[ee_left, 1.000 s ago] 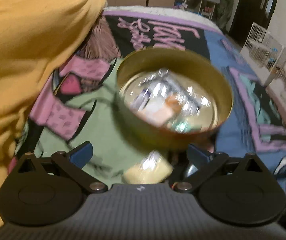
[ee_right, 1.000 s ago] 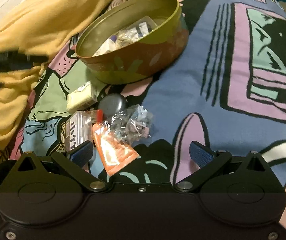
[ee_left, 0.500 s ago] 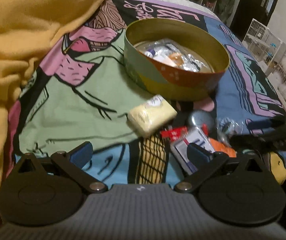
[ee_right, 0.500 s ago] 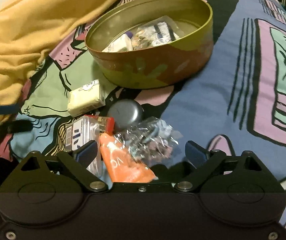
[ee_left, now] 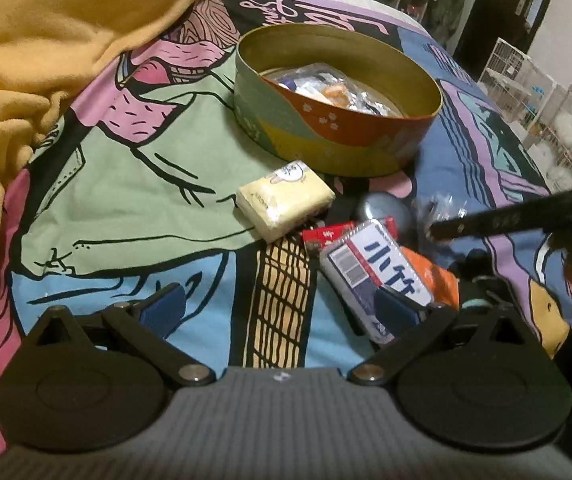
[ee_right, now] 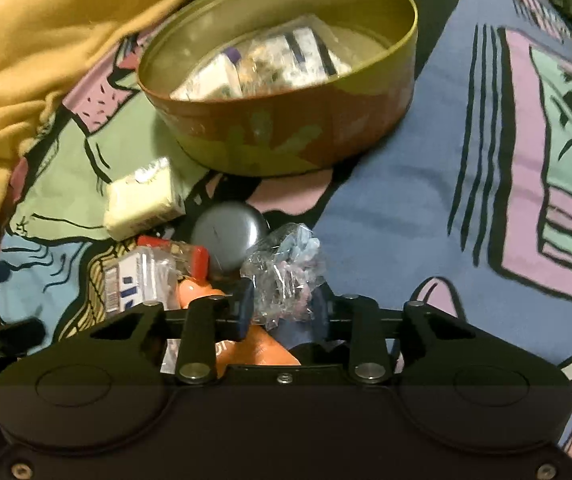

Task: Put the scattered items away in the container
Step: 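Close the right gripper on the clear bag of small pink items, then carry the clear bag with the right gripper over the gold tin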

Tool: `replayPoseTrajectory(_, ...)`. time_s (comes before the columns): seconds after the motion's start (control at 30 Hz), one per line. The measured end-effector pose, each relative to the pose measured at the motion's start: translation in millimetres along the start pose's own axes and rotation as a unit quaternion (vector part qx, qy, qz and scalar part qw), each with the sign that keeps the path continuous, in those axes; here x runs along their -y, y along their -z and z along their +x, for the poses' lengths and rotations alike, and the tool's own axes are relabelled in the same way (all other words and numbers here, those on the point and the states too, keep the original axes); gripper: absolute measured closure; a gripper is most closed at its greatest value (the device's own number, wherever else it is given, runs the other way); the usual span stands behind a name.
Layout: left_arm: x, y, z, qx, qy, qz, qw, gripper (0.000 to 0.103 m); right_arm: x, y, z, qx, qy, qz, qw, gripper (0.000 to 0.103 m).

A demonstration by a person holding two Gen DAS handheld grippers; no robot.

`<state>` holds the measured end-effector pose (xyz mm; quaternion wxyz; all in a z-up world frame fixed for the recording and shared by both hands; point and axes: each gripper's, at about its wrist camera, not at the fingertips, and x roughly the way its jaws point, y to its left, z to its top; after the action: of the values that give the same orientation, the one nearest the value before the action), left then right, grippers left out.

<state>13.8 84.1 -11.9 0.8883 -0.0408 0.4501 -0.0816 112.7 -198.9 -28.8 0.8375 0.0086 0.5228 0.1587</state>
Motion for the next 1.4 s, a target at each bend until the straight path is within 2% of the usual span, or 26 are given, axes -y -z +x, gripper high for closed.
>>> replayPoseTrajectory(0.33,-6,15,15,-0.015,0.02,-0.012,0.9996,0.0,-8,-11,-51,0.029,-0.003,-0.029,0.999,0.076)
replayPoseTrajectory(0.53,-10,16,16,-0.011,0.028,-0.027,0.9992,0.0,-6,-22,-75,0.039,-0.001,-0.032,0.999,0.076)
replayPoseTrajectory(0.7,-8,17,16,0.001,0.035,-0.027,0.999,0.0,-6,-30,-86,0.046,0.004,-0.034,0.998,0.076)
replayPoseTrajectory(1.0,-19,17,15,0.013,0.048,-0.063,0.9968,0.0,-9,-48,-107,0.067,0.005,-0.042,0.997,0.076)
replayPoseTrajectory(1.4,-18,18,15,0.013,0.057,-0.062,0.9964,0.0,-18,-73,-118,0.079,0.0,-0.06,0.995,0.076)
